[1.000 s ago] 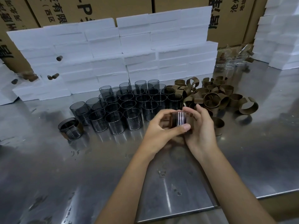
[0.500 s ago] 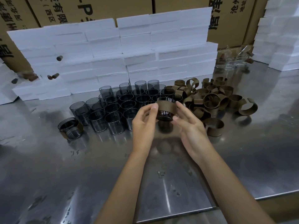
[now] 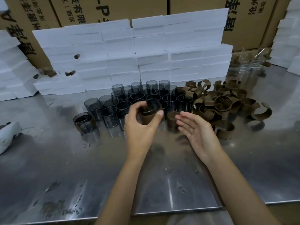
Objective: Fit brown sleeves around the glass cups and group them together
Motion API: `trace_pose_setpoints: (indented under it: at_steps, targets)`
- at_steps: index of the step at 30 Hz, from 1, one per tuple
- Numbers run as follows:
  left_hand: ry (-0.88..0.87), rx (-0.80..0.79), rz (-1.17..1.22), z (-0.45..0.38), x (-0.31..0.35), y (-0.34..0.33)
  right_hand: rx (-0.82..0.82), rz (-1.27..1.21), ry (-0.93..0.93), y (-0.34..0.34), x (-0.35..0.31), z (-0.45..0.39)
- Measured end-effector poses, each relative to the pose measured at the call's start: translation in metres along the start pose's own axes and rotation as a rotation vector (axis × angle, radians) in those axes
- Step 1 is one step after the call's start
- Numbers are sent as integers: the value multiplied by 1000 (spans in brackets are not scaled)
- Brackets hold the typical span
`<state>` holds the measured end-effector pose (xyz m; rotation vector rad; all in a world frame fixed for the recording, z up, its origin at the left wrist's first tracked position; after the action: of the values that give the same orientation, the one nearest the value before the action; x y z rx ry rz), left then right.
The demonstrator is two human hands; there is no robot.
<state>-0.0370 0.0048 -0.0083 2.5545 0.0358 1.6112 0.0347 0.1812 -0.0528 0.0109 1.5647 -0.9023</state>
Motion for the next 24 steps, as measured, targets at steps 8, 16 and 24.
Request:
trace_pose_setpoints:
  at_steps: [8, 16, 24]
  targets:
    - [210, 360, -441, -23, -34, 101, 52, -91, -51, 2, -1, 2]
    - [235, 299, -540, -53, -62, 121, 60, -86, -57, 2, 0, 0]
    - [-198, 15, -710, -63, -45, 74, 62, -85, -61, 3, 0, -1]
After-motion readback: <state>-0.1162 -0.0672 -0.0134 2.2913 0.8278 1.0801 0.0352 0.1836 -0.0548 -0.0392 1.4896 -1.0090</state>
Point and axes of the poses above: each hand's wrist, its own z-axis away from the middle knuckle, its own y-axis out of the back of the hand, x = y × z, the point moved 5 cm from there along -z, towards the middle knuckle, and after that the axes turned 1 degree about x, right-handed, at the moved point
